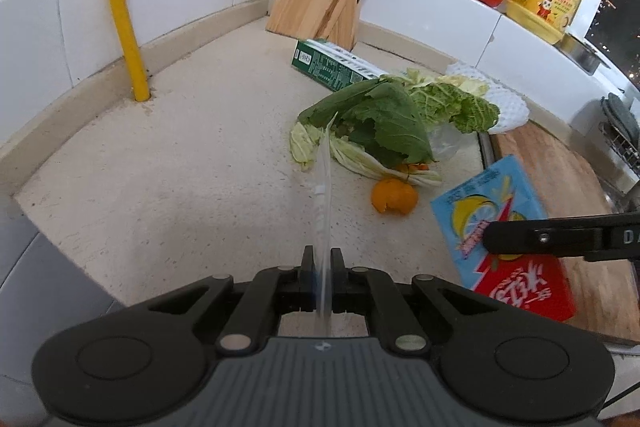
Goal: Collect trash
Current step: 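Lift the juice carton with the right tool while the left lifts the plastic bag, then carry the juice carton and plastic bag with both tools down over the black bin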
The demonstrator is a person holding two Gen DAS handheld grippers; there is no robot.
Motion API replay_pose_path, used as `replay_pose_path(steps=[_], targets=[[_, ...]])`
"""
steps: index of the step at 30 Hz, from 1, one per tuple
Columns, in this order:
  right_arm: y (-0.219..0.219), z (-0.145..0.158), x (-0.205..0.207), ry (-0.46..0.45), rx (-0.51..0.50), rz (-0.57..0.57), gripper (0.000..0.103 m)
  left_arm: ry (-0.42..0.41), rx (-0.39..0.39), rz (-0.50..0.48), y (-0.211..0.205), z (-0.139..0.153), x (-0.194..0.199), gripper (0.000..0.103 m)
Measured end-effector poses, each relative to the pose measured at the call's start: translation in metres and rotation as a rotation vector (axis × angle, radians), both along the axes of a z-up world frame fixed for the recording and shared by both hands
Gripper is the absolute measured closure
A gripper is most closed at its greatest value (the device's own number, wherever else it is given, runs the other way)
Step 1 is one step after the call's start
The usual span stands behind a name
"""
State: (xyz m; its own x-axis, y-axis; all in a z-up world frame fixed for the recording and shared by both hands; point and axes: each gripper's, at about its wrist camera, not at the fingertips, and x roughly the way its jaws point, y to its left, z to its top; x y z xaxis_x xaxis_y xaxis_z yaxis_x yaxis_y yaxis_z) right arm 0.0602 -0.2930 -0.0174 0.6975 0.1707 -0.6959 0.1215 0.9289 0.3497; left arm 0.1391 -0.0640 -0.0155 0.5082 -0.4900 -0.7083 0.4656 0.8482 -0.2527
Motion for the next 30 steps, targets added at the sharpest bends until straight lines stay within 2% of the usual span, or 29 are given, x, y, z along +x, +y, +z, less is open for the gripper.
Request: replay_pose_path(steps=[14,30], targets=[[0.046,0.004,0.007,-0.013,-0.053,0.094,0.055,-0.048,-0.013,0.095,0.034,0.01,-0.023,0.102],[0.114,0.011,0.03,-0.04,-0.08,0.275,0.055,-0.065,-0.015,0.273,0.098,0.012,-0.042,0.102]])
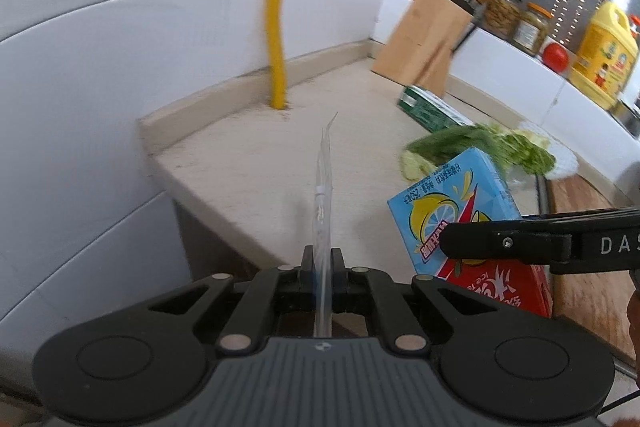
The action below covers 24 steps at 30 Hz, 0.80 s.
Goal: Collect trash
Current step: 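Carry the juice carton and plastic bag with both tools down over the black bin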
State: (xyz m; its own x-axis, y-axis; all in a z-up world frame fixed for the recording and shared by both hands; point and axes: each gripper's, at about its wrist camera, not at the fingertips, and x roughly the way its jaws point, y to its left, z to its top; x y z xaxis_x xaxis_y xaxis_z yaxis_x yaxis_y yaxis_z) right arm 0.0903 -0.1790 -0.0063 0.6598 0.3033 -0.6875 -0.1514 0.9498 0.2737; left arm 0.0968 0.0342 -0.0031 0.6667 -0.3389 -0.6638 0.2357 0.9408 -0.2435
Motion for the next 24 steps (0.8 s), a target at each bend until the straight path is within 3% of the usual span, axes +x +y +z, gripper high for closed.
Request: replay_pose_path(steps=[24], targets=[[0.119,-0.009,0.03,0.014,-0.03,0.299,0.055,0.004,0.037,0.278,0.085,-0.007,-0.041,0.101]])
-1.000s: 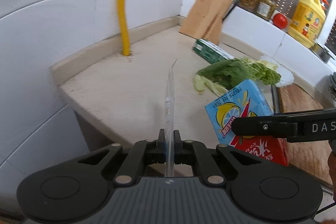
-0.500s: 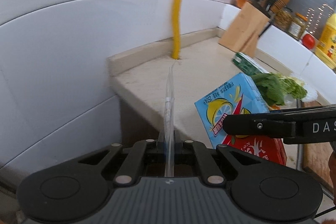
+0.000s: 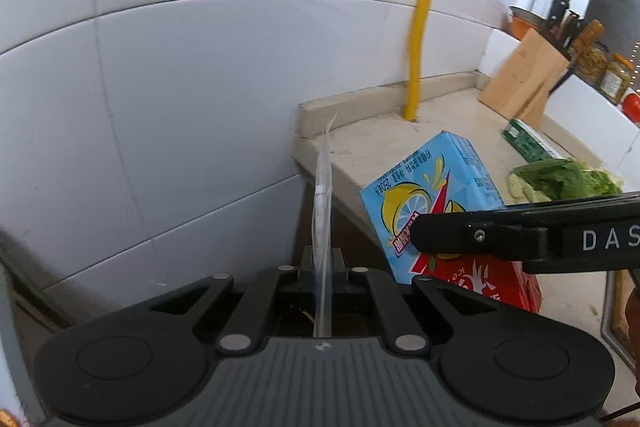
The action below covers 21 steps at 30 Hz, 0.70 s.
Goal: Collect trash
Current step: 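Carry the juice carton and plastic bag with both tools down over the black bin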
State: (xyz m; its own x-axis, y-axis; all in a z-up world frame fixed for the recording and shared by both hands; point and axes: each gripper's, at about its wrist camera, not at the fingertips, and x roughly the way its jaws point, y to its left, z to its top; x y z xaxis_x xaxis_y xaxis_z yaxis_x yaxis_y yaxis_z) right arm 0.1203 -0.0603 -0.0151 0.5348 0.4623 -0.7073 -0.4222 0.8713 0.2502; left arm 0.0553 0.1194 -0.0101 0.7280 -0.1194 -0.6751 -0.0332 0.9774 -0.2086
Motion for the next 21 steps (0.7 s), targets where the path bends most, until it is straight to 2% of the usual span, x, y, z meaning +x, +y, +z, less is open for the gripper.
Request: replay_pose_path(steps=[10,21], targets=[[0.035,-0.011,0.004,-0.006,-0.042,0.064,0.055,0.025,0.015,0.076,0.015,-0.009,-0.008,0.101],[0.059,-0.029,0.008,0.007,-0.114,0.089,0.055,0.066,0.01,0.11,0.023,-0.023,-0.008,0.101]])
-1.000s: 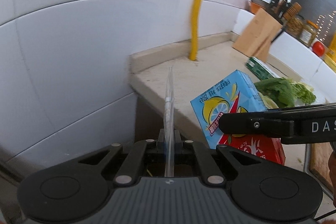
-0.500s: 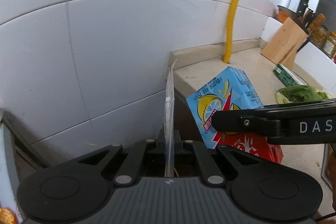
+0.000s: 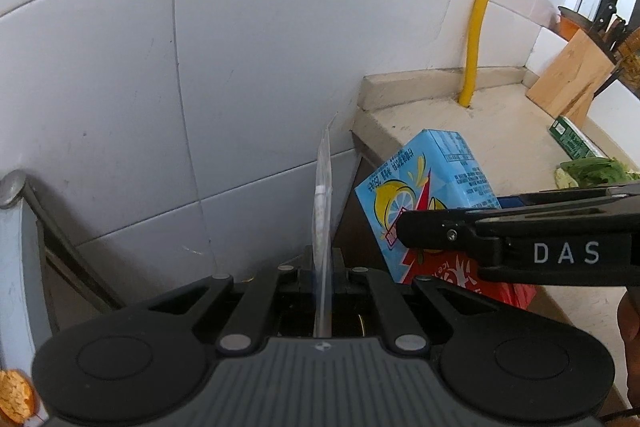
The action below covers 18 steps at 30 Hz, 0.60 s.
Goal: Collect trash
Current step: 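Carry the juice carton and plastic bag with both tools down over the black bin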
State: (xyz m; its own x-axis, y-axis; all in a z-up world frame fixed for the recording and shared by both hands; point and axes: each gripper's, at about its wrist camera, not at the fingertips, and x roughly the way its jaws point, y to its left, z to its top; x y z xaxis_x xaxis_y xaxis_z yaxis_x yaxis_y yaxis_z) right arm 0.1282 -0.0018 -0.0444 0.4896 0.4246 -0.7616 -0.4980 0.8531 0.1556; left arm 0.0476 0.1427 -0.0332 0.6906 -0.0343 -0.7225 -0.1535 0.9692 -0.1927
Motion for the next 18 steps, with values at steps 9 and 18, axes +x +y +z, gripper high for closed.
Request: replay_pose_path(steps=[9,18], targets=[[0.014,-0.009,0.004,-0.02,-0.062,-0.017,0.055,0.032,-0.003,0.016,0.004,-0.013,0.009,0.101],[0.03,-0.028,0.015,-0.035,-0.154,-0.025,0.055,0.075,-0.009,0.055,0.013,-0.031,0.015,0.101]])
